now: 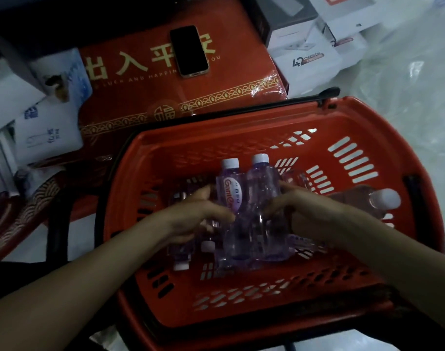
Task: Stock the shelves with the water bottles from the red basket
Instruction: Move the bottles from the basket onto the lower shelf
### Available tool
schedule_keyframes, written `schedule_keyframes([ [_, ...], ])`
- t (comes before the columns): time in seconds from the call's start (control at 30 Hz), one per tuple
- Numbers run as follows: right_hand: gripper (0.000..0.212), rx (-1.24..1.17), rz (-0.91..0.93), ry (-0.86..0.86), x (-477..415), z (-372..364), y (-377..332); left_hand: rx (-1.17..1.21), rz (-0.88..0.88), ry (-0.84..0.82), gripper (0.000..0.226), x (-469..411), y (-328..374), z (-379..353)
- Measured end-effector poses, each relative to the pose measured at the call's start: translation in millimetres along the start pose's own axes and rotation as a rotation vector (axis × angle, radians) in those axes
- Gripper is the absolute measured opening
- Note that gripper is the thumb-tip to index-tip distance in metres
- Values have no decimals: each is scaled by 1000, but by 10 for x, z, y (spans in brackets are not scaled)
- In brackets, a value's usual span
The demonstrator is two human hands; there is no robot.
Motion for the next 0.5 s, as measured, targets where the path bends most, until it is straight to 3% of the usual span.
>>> schedule_keyframes([
  [0.2,70,28,31,30,10,118,49,205,56,-18,51,-18,-150,120],
  [0.4,82,109,-46,54,-39,73,306,125,89,111,68,-102,-396,215],
  [0.5,67,107,-70,113,-71,92,434,109,103,101,61,-101,-439,191],
])
Point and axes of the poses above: each hand's wrist, its own x-axis away from the middle knuckle, its own z-axis out of the back of the hand, y = z × x, the point moved 10 cm from there along -x, towards the middle knuckle, and after that the axes turned 14 degrees about x, right-handed, at the moved point
